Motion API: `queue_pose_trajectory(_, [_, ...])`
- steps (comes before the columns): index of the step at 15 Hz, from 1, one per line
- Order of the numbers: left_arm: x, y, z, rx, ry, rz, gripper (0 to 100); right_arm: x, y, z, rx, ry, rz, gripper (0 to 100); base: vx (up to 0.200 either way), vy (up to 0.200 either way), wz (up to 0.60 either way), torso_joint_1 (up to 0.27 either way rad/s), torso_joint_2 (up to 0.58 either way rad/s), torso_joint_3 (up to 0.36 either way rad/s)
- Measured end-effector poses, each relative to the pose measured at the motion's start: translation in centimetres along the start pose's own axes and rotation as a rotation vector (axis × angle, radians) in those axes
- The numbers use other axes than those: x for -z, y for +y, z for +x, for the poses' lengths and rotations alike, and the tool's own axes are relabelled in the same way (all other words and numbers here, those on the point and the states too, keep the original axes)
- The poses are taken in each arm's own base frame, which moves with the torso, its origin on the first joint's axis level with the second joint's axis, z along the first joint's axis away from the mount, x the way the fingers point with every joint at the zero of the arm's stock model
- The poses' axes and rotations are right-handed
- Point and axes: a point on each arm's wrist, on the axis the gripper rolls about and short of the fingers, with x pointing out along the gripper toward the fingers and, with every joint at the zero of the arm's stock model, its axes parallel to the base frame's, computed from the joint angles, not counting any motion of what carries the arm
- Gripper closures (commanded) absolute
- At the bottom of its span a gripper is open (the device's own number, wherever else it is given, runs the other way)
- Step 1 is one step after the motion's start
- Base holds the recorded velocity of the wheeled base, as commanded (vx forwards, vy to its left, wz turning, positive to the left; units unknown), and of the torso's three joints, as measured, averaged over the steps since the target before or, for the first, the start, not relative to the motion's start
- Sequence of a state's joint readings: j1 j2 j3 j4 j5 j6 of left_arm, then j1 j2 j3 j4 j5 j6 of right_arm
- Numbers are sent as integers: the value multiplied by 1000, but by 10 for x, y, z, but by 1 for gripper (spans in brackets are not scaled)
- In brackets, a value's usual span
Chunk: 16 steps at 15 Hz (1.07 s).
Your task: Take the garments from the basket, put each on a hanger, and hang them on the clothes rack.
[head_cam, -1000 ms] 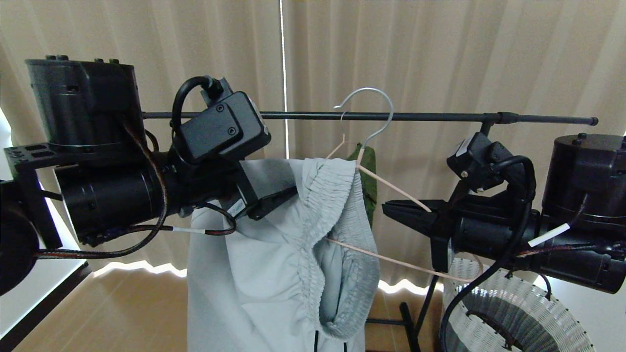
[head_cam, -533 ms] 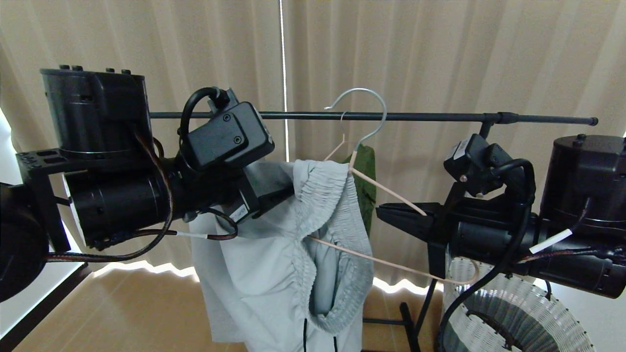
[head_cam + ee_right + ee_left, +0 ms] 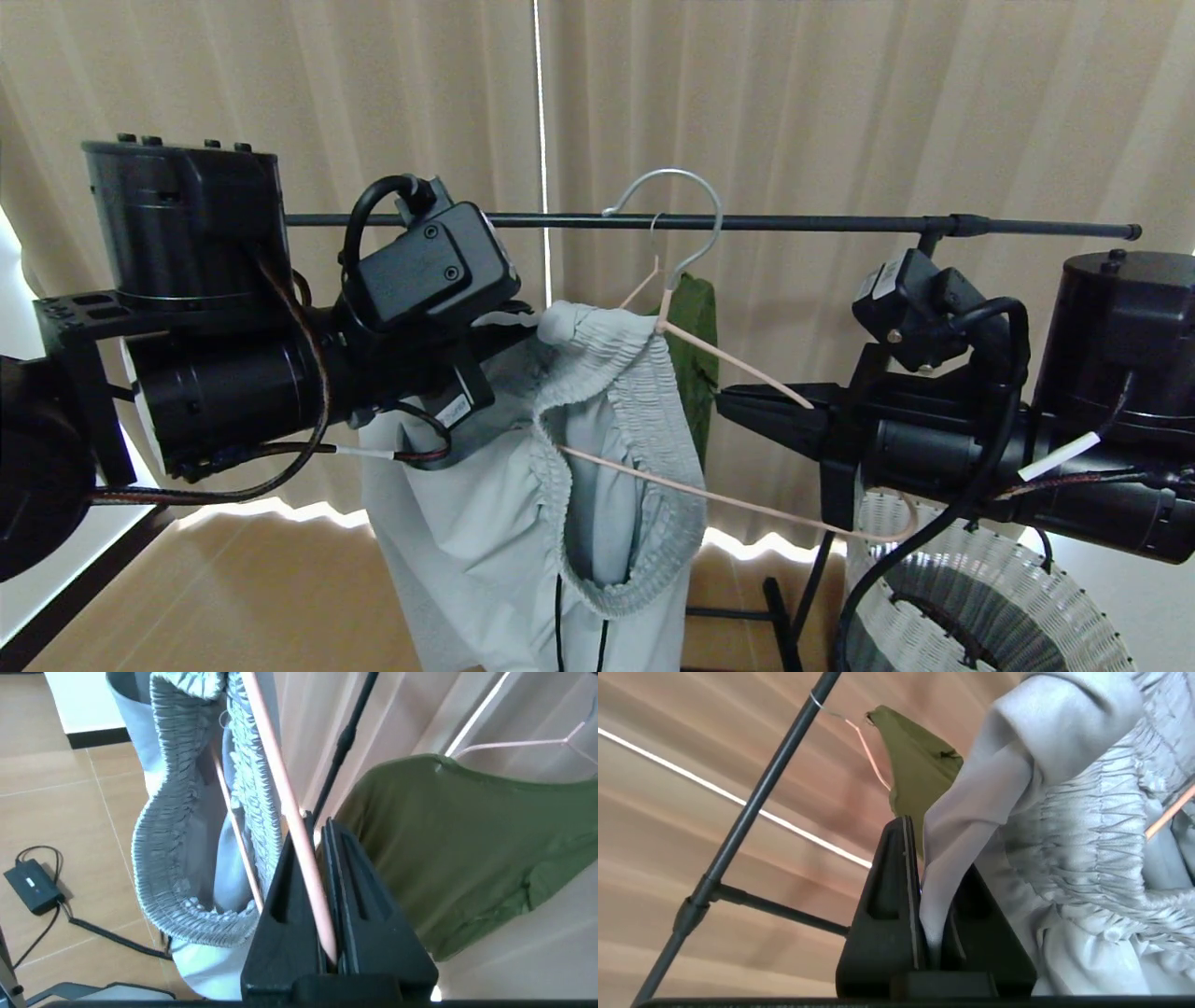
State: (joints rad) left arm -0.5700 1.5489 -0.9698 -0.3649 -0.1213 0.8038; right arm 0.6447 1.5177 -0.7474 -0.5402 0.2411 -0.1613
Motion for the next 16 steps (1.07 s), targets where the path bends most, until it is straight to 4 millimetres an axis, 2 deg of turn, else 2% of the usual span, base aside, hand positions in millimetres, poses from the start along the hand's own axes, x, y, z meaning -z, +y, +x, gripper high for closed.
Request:
queue_pose_trajectory(1, [1, -1, 0, 2, 2, -2, 100, 0, 0, 0, 2, -1, -1, 100, 0, 0, 0, 0, 0, 0])
queue_pose_trajectory(2, [1, -2, -1, 4, 5, -2, 100, 0, -1, 0, 4, -1, 0, 0, 0, 0, 0, 0, 0, 0])
queue_pose_trajectory(6, [5, -2, -1, -35, 47, -1, 100, -1, -6, -2, 42, -8, 0, 0, 0, 0, 0, 0, 0, 0])
queue_pose_trajectory(9, [13, -1, -2, -206, 237, -21, 100, -2, -20, -6, 112, -56, -72, 0, 0, 0, 0, 0, 0, 0])
queue_pose_trajectory(12, [18, -1, -2, -375, 363, -191, 100, 4, -21, -7, 121, -33, -66, 0, 0, 0, 0, 0, 0, 0])
queue_pose_trajectory(16, [9, -2, 2, -443, 316, -416, 100, 11, -16, -4, 103, -2, -56, 0, 0, 0, 0, 0, 0, 0])
